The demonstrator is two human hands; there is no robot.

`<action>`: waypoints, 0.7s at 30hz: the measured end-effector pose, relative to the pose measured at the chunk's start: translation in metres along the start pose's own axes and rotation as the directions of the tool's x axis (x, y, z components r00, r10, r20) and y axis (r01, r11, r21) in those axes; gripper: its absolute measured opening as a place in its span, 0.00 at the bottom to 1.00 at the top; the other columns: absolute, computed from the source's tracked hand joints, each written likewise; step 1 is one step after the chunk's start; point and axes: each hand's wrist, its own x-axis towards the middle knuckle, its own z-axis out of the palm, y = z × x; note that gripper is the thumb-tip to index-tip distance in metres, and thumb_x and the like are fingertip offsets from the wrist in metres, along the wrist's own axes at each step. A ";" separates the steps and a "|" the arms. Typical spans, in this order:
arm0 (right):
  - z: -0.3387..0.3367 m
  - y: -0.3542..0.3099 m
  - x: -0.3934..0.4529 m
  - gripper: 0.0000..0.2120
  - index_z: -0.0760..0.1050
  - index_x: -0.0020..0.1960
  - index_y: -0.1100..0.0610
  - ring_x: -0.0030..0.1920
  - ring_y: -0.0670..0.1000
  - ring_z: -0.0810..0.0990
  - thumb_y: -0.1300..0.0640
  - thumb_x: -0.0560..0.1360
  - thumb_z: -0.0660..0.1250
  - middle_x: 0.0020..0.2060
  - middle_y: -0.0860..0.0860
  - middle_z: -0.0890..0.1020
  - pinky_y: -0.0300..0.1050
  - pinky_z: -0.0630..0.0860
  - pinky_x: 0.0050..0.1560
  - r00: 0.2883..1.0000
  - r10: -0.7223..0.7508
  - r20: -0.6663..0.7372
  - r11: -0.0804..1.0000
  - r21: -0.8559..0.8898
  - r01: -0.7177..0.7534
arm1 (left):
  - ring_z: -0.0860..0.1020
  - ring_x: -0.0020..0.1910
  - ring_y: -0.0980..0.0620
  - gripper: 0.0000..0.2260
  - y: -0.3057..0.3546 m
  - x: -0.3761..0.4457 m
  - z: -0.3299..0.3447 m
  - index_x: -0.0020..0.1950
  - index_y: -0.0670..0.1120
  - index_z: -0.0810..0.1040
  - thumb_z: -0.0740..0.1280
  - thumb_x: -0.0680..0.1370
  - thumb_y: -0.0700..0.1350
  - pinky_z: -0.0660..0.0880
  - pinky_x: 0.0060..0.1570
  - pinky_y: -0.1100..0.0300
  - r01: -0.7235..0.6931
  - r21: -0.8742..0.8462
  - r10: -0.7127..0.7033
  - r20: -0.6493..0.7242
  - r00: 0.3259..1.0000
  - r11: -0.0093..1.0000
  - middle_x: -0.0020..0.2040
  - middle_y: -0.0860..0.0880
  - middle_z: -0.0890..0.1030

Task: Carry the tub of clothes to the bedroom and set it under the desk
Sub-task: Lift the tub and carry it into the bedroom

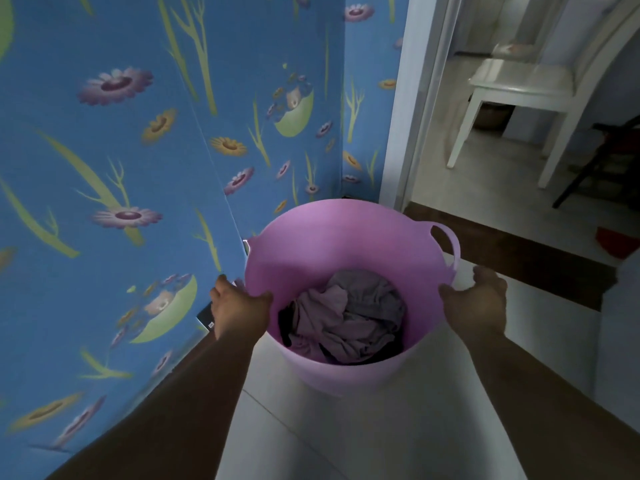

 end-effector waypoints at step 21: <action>0.034 0.032 0.018 0.24 0.72 0.72 0.48 0.60 0.65 0.79 0.58 0.77 0.67 0.63 0.59 0.81 0.60 0.81 0.49 0.823 0.232 0.519 0.850 0.303 -0.431 | 0.85 0.49 0.40 0.13 -0.040 0.031 0.027 0.62 0.46 0.75 0.70 0.81 0.48 0.82 0.42 0.49 0.332 -0.298 -0.215 0.364 0.906 0.895 0.52 0.43 0.86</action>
